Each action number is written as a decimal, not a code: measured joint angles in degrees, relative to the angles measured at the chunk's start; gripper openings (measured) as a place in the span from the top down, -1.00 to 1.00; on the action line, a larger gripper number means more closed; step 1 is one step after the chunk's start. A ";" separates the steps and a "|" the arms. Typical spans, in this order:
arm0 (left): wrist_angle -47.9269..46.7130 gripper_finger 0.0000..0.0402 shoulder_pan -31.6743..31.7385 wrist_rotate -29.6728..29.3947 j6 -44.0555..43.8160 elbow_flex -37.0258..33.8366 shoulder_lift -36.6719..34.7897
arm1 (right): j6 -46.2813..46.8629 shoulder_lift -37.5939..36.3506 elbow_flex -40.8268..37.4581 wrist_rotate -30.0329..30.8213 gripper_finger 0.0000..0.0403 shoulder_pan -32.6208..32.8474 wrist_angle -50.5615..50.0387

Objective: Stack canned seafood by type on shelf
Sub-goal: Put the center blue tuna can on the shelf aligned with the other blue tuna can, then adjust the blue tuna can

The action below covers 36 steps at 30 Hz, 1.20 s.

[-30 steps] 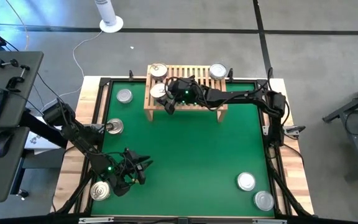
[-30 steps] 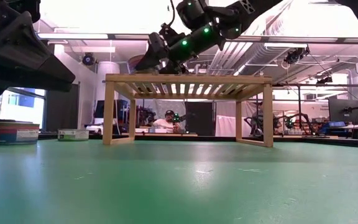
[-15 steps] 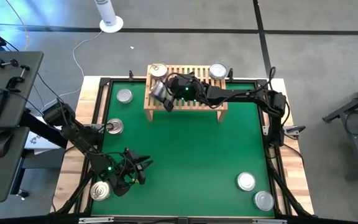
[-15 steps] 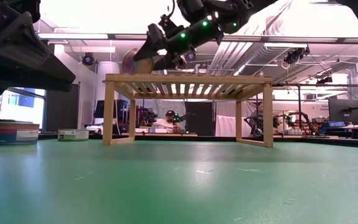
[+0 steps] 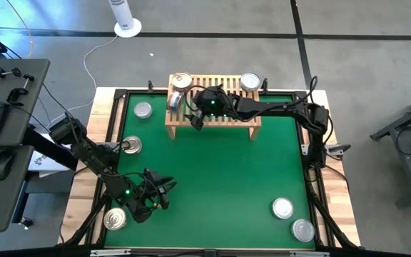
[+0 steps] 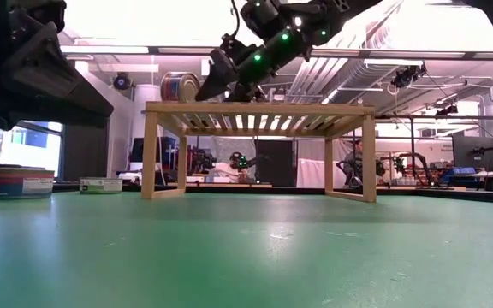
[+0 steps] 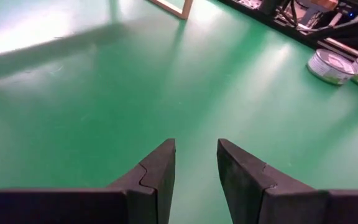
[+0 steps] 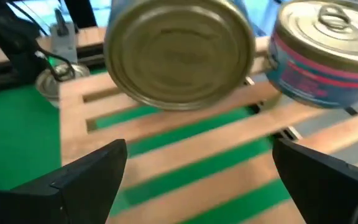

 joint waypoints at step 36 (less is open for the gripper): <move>-22.72 -0.49 55.34 15.14 52.65 24.51 -22.38 | 8.05 -28.90 -51.10 27.64 -0.98 38.14 35.49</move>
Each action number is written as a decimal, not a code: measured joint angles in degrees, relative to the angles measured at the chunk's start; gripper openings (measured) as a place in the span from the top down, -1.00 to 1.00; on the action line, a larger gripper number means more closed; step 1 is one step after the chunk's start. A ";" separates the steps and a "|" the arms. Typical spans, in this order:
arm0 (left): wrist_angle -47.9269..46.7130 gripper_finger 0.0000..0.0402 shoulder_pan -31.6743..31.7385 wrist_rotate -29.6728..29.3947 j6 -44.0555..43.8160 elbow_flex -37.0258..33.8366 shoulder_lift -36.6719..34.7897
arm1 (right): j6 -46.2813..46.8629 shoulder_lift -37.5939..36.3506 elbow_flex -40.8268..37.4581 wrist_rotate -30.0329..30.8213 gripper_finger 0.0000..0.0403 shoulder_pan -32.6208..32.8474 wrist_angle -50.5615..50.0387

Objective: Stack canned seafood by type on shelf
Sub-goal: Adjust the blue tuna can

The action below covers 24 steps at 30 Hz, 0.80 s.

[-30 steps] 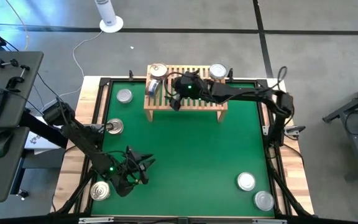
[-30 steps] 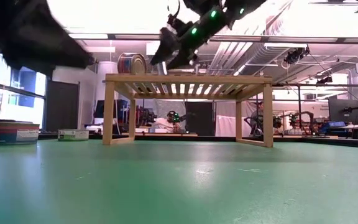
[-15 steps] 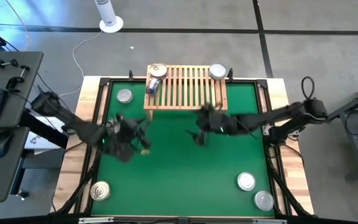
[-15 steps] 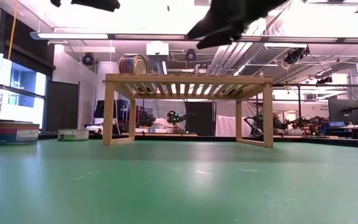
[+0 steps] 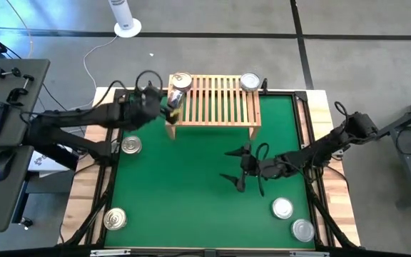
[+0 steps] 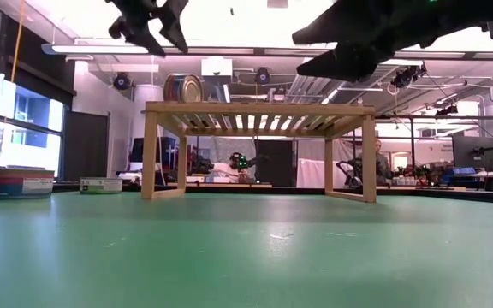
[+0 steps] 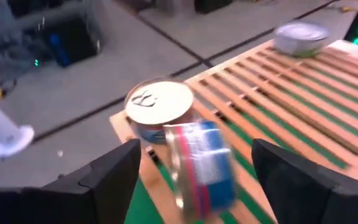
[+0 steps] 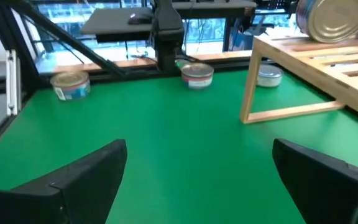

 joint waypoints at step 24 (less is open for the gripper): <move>11.33 -0.52 10.00 25.17 0.01 -0.01 6.76 | -0.07 0.00 -0.23 -0.22 -0.98 -0.04 -0.13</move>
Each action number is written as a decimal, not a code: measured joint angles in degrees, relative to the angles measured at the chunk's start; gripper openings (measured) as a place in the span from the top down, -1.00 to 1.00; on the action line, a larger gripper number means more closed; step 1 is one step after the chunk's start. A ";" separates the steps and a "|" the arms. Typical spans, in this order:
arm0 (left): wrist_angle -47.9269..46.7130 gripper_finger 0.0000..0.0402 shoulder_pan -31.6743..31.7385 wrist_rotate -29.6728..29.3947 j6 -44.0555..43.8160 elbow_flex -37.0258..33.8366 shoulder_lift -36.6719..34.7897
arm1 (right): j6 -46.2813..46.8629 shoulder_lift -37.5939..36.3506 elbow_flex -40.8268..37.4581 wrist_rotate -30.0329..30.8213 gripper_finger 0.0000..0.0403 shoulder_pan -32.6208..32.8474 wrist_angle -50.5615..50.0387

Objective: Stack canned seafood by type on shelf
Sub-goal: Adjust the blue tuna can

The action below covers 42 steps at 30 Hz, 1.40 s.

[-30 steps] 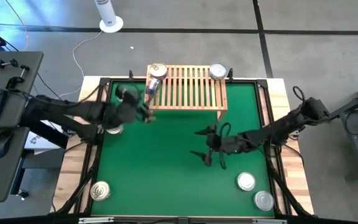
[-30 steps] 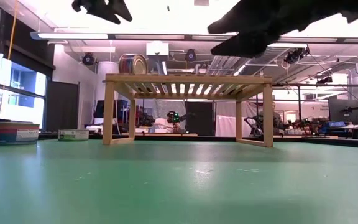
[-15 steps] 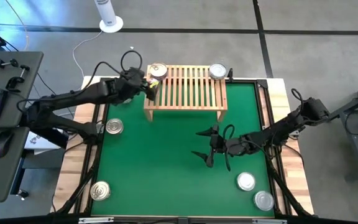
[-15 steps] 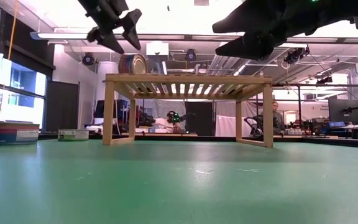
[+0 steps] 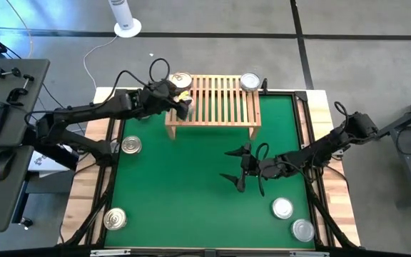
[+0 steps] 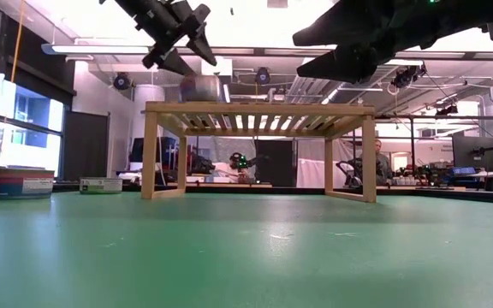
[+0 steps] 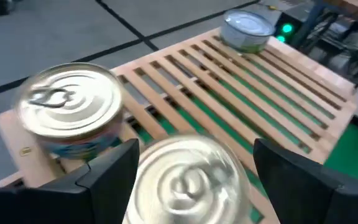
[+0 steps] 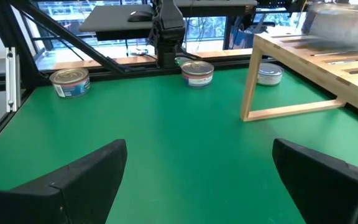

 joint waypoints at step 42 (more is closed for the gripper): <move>0.66 0.28 4.56 5.72 6.05 -0.11 5.70 | 0.15 0.02 0.02 0.02 -0.98 -0.05 -1.65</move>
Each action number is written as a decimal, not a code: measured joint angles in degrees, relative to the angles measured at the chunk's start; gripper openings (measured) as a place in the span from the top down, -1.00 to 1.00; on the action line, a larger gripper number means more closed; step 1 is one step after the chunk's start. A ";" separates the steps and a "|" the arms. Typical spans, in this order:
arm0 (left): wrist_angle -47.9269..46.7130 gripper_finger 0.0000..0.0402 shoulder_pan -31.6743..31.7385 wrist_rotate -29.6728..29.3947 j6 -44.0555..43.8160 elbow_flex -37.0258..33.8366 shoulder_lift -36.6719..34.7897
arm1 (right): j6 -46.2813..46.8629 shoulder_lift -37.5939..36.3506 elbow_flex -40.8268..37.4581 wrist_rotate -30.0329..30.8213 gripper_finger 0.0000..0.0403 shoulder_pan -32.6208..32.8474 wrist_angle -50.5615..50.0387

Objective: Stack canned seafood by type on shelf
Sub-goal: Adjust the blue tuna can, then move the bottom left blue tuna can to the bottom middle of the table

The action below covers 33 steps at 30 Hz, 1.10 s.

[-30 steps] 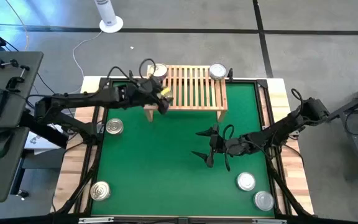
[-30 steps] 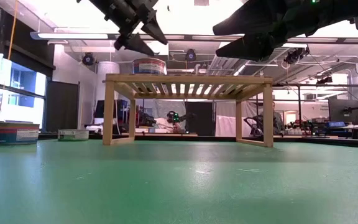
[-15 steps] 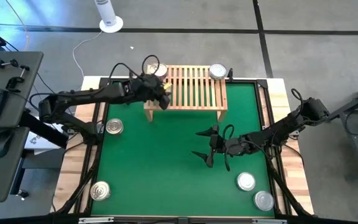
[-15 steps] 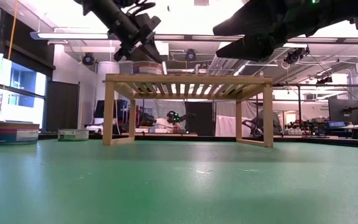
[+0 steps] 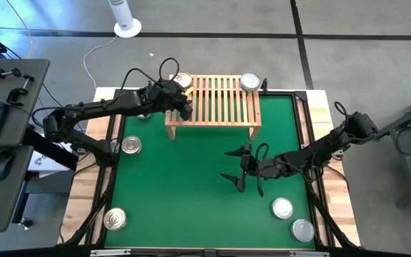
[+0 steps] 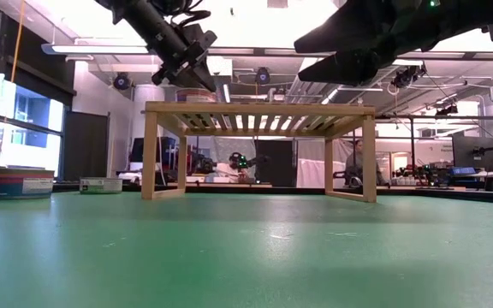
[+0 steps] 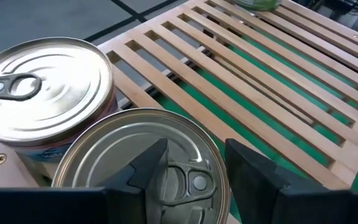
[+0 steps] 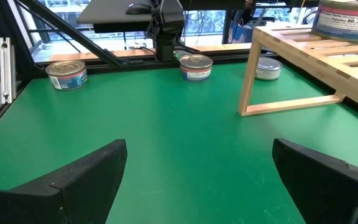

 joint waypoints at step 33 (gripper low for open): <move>-47.61 0.80 -59.43 6.29 -57.72 7.93 2.18 | -0.60 11.82 -0.39 -0.40 -0.98 0.90 11.38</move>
